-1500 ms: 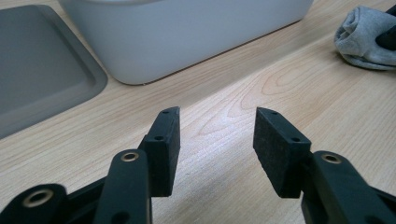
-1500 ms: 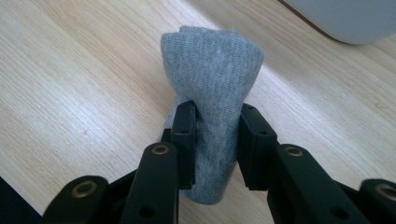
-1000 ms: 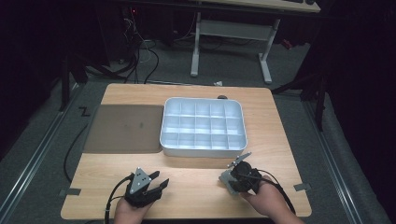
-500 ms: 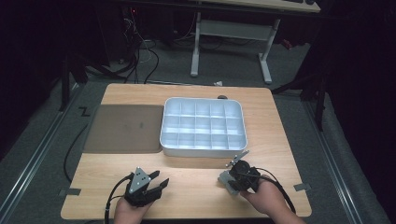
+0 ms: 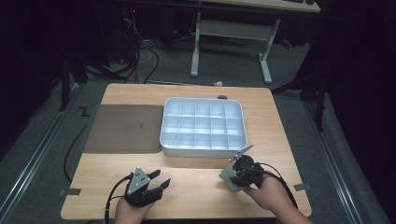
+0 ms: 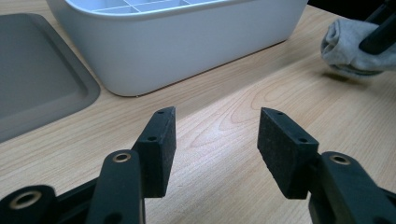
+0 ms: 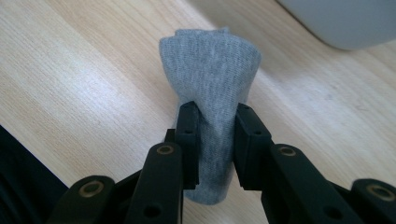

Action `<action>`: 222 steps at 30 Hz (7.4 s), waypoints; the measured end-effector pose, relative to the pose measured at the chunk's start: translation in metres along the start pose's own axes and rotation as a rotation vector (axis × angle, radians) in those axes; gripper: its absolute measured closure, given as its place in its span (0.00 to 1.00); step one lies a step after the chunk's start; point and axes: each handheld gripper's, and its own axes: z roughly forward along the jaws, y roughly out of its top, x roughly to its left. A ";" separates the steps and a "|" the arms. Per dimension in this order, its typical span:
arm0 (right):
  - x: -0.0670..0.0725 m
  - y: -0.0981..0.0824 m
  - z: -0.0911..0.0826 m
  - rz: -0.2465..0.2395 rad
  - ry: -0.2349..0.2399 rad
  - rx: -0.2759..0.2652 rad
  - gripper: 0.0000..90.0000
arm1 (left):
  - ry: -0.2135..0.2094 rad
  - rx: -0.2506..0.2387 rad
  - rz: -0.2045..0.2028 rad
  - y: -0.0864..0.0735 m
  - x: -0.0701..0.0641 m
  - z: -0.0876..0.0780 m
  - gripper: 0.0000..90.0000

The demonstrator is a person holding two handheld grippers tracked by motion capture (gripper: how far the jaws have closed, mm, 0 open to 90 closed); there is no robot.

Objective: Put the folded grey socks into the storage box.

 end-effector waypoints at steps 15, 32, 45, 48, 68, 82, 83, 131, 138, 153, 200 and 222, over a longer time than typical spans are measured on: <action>-0.023 0.010 -0.041 0.015 -0.037 -0.026 0.83 | 0.020 -0.004 -0.007 -0.002 0.004 -0.003 0.51; -0.042 0.038 -0.060 0.047 -0.048 -0.027 0.83 | 0.018 0.005 -0.003 -0.003 0.009 -0.005 0.50; -0.057 0.063 -0.061 0.078 -0.055 -0.018 0.83 | 0.008 -0.007 -0.006 -0.002 0.009 -0.006 0.50; -0.061 0.068 -0.059 0.086 -0.059 -0.011 0.83 | 0.007 -0.008 -0.005 -0.003 0.008 -0.006 0.50; -0.090 0.098 -0.032 0.153 -0.070 0.056 0.83 | 0.001 -0.007 -0.008 -0.003 0.008 -0.006 0.50; -0.093 0.107 -0.014 0.205 -0.095 0.119 0.83 | 0.000 -0.010 -0.007 -0.003 0.008 -0.006 0.50; -0.093 0.108 -0.014 0.211 -0.099 0.125 0.83 | 0.001 -0.010 -0.008 -0.003 0.008 -0.006 0.50; -0.084 0.111 0.030 0.191 -0.127 0.231 0.71 | 0.002 -0.004 0.000 -0.003 0.008 -0.006 0.50; -0.086 0.110 0.019 0.189 -0.117 0.208 0.69 | 0.002 -0.006 -0.004 -0.003 0.008 -0.006 0.50; -0.090 0.111 0.008 0.177 -0.135 0.194 0.73 | 0.001 -0.005 -0.006 -0.003 0.008 -0.006 0.50; -0.079 0.103 0.025 0.157 -0.093 0.303 0.99 | -0.008 0.000 -0.010 -0.003 0.007 -0.005 0.50; -0.089 0.105 0.003 0.212 -0.095 0.177 0.85 | -0.006 0.012 -0.010 -0.004 0.007 -0.004 0.50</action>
